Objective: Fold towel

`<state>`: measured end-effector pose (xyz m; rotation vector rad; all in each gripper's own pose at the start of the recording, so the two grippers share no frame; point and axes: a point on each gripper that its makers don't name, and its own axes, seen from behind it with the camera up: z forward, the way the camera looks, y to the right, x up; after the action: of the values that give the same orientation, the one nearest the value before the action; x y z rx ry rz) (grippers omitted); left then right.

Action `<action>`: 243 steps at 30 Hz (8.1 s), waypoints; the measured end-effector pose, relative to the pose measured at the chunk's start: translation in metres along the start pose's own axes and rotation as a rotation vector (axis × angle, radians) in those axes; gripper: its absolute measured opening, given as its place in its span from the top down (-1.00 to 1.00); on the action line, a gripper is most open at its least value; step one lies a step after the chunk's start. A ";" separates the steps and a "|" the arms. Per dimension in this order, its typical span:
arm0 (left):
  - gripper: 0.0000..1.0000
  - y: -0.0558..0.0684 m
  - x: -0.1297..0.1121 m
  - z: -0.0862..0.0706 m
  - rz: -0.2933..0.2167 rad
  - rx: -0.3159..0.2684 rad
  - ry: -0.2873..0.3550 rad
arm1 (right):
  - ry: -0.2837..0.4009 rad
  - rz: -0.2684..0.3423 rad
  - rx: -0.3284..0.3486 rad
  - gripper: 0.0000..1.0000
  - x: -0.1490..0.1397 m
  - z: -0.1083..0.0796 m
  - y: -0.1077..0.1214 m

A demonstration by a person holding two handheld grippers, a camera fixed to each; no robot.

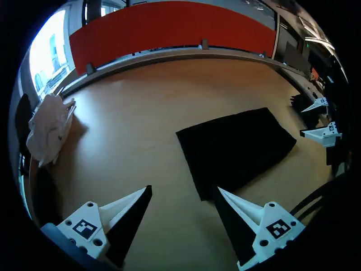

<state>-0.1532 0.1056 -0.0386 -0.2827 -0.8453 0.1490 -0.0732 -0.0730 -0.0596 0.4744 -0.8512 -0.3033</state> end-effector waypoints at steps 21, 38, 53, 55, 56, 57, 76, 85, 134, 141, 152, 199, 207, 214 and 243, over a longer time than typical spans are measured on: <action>-0.94 -0.018 -0.019 -0.022 -0.094 0.058 0.015 | 0.003 -0.078 0.052 -0.98 0.011 0.008 -0.009; -0.94 -0.029 -0.037 -0.043 -0.163 0.098 0.017 | -0.041 -0.130 0.109 -0.98 -0.006 0.019 -0.026; -0.94 -0.037 -0.046 -0.051 -0.184 0.119 0.011 | -0.103 -0.138 0.148 -0.95 -0.030 0.024 -0.030; -0.94 -0.038 -0.047 -0.051 -0.187 0.120 0.010 | -0.111 -0.141 0.152 -0.92 -0.033 0.025 -0.030; -0.94 -0.038 -0.048 -0.052 -0.189 0.121 0.010 | -0.115 -0.143 0.153 -0.89 -0.035 0.025 -0.030; -0.94 -0.039 -0.048 -0.052 -0.190 0.121 0.009 | -0.118 -0.145 0.155 -0.87 -0.036 0.026 -0.030; -0.94 -0.046 -0.050 -0.055 -0.196 0.127 0.009 | -0.159 -0.140 0.181 0.17 -0.042 0.025 -0.027; -0.94 -0.046 -0.052 -0.054 -0.197 0.128 0.007 | -0.162 -0.159 0.200 0.45 -0.042 0.024 -0.028; -0.94 -0.055 -0.034 -0.056 -0.191 0.140 0.034 | 0.127 -0.191 0.056 0.88 0.091 -0.035 0.005; -0.94 -0.054 -0.032 -0.056 -0.192 0.141 0.037 | 0.158 -0.204 0.045 0.88 0.104 -0.048 0.008; -0.94 -0.054 -0.030 -0.056 -0.192 0.141 0.041 | 0.177 -0.222 0.043 0.88 0.112 -0.058 0.008; -0.94 -0.057 -0.025 -0.060 -0.202 0.144 0.053 | 0.103 -0.285 0.274 0.91 0.083 0.004 -0.103; -0.94 -0.063 -0.029 -0.065 -0.214 0.154 0.053 | 0.082 -0.292 0.327 0.91 0.078 0.017 -0.130; -0.94 -0.068 -0.034 -0.069 -0.222 0.165 0.051 | 0.049 -0.297 0.357 0.91 0.067 0.030 -0.148; -0.94 -0.069 -0.035 -0.069 -0.217 0.165 0.051 | 0.005 -0.229 0.319 -0.67 0.047 0.028 -0.127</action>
<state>-0.1227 0.0184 -0.0859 -0.0389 -0.8021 0.0082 -0.0743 -0.2105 -0.0785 0.8728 -0.8449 -0.3785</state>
